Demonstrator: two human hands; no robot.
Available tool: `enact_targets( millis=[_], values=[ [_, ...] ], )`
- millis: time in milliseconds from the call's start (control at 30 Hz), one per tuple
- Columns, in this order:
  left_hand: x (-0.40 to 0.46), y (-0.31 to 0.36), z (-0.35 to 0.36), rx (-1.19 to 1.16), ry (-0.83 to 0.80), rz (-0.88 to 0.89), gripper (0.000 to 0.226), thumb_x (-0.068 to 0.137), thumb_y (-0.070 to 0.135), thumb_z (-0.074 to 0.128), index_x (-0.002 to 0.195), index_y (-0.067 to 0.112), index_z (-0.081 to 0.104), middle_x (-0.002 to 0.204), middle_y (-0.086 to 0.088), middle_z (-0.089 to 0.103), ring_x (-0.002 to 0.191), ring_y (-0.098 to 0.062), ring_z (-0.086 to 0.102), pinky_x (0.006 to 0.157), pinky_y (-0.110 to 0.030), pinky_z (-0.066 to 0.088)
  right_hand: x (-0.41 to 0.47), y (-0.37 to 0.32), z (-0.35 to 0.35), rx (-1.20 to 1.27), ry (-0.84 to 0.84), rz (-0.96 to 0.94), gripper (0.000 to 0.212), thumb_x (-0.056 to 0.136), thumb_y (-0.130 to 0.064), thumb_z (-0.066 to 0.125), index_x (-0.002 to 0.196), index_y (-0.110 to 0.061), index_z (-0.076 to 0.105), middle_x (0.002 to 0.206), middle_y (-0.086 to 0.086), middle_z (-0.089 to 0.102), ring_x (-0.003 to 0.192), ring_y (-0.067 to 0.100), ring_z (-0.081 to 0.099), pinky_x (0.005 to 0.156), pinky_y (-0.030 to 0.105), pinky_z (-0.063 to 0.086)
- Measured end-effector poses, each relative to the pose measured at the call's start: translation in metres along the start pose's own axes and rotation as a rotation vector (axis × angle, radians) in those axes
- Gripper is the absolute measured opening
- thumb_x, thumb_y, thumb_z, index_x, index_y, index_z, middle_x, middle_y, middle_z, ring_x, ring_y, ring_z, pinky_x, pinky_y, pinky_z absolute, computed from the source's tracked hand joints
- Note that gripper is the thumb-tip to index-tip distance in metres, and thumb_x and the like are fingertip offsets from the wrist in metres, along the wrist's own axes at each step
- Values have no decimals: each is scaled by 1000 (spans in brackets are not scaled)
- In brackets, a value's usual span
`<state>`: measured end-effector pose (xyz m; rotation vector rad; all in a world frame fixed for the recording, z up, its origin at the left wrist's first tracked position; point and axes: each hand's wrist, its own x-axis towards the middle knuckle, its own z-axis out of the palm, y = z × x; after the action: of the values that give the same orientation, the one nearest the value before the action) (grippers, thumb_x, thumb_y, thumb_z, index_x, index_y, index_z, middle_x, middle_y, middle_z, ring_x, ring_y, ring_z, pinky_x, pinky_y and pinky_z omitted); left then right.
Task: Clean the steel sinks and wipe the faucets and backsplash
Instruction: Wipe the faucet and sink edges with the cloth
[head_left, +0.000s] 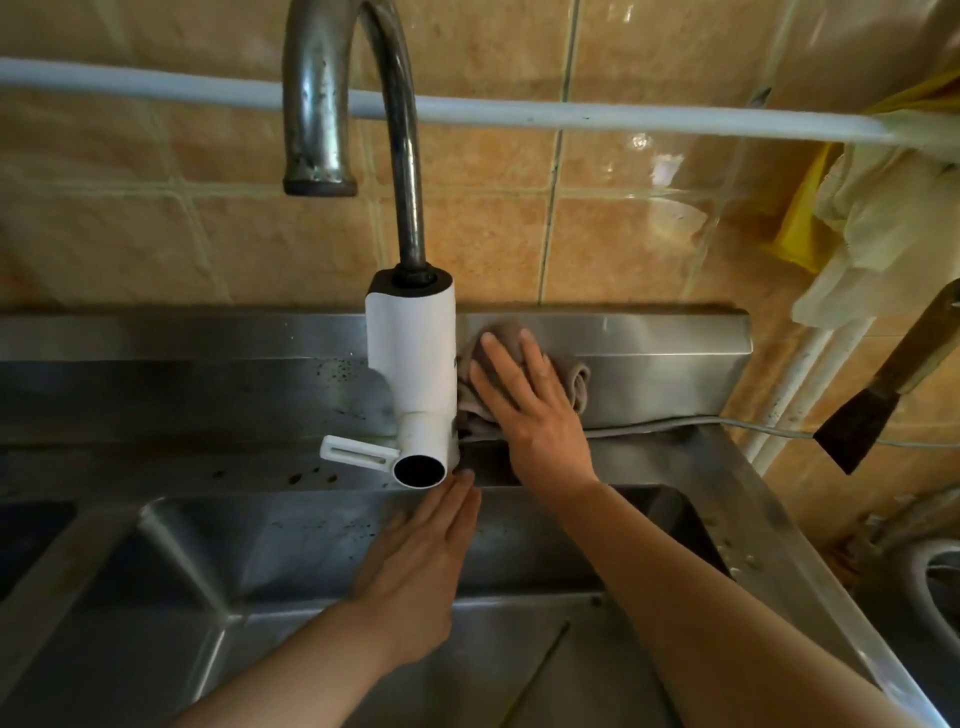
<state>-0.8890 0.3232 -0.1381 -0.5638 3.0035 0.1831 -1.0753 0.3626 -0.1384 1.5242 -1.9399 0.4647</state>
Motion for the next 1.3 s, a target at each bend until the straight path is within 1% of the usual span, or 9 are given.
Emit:
enact_targets(
  millis=[67,167,233,333,533,767,1100,1200,1300],
  values=[
    [0,-2,2,-13,2,-1,96,83,4,50,149,20,-18,148,9,-37,141,-9,-25,117,-30,2,-23,8,4,-66,-110,-80,69,73,-9,71,138,-13,48,153,4,30,142,33,18,109,53,27],
    [0,-6,3,-5,-3,5,98,82,5,52,149,20,-17,152,7,-33,142,-10,-23,118,-31,4,-27,4,-3,-37,-98,60,57,64,-16,82,118,-10,64,134,7,39,122,32,35,91,51,50],
    [0,-5,1,2,-21,3,97,83,7,53,150,19,-17,152,7,-33,143,-10,-22,119,-32,6,-12,-7,-11,51,41,112,33,78,-19,69,109,-7,65,119,8,37,107,30,39,70,45,56],
    [1,-4,0,25,-42,1,94,86,10,50,148,18,-21,146,8,-40,142,-11,-24,120,-36,7,13,-17,-18,95,226,93,33,88,-20,46,107,-4,66,113,8,39,101,30,40,61,37,50],
    [0,-5,0,48,-54,-3,95,87,15,52,148,18,-20,151,7,-34,142,-11,-25,119,-38,10,9,-11,10,43,113,-64,8,78,-10,71,84,-4,70,109,10,63,95,29,42,67,39,52],
    [-2,-3,1,8,-63,-26,97,85,13,54,149,19,-18,152,7,-34,142,-9,-24,119,-37,11,-3,-2,-7,-73,-123,-118,23,63,-14,82,85,-13,75,101,6,65,83,30,59,62,35,51],
    [-3,0,-3,-1,-84,-41,98,85,10,52,148,19,-23,139,11,-45,127,-4,-35,117,-33,7,-40,70,-56,-61,-254,842,31,84,-11,67,114,-14,58,126,11,43,115,35,42,89,52,46],
    [-3,3,-7,-4,-100,-33,98,86,13,54,148,19,-22,138,11,-44,130,-3,-32,116,-31,7,-21,36,-43,37,-171,892,30,86,-13,65,113,-10,52,124,15,42,110,36,46,86,44,47],
    [-2,3,-11,4,-126,-34,96,87,16,53,149,19,-20,144,12,-40,141,-7,-23,117,-33,8,0,-13,-27,137,-95,695,25,87,-13,62,111,-8,56,122,16,46,104,33,51,79,41,52]
  ],
)
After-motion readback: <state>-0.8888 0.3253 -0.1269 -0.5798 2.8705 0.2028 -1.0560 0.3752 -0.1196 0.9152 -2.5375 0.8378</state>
